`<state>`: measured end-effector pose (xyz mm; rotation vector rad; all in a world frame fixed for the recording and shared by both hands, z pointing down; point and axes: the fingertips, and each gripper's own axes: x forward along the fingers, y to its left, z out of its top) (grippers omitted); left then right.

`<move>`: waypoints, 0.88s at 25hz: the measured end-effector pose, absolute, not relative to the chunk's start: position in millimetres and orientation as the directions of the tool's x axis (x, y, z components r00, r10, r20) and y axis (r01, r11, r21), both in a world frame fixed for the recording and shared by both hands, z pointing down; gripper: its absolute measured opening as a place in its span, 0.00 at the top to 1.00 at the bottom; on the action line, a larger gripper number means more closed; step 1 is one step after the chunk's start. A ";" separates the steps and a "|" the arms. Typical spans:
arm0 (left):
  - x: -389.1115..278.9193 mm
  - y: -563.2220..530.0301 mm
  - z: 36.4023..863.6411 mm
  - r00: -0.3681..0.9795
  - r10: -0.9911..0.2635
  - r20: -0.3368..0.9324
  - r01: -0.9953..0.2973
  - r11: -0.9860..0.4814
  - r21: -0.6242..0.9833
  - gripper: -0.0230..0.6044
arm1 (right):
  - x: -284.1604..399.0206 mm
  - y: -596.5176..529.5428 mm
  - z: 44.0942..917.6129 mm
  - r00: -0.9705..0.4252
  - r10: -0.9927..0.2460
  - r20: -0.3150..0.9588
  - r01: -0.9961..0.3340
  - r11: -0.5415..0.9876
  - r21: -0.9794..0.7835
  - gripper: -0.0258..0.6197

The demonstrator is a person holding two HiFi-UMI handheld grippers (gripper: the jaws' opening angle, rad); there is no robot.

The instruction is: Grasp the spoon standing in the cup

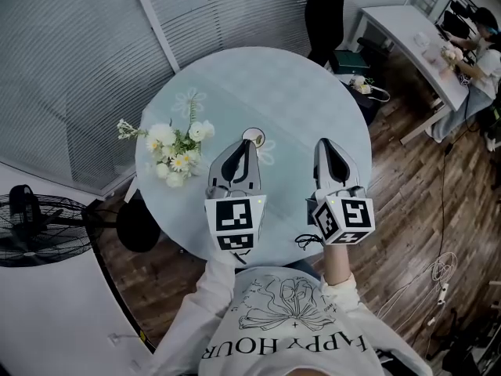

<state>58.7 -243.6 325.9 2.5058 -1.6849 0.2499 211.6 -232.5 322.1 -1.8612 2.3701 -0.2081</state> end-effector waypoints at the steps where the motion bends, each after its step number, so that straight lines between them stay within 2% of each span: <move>1: 58.8 -243.4 324.3 0.372 -0.908 0.195 -0.925 -0.379 0.001 0.95 | 211.9 -232.1 321.4 -0.232 -0.973 -0.010 -0.956 0.230 -0.180 0.94; 22: 60.2 -232.3 312.5 0.384 -0.907 0.171 -0.921 -0.390 -0.001 0.95 | 215.0 -221.7 316.8 -0.226 -0.974 -0.019 -0.961 0.226 -0.161 0.94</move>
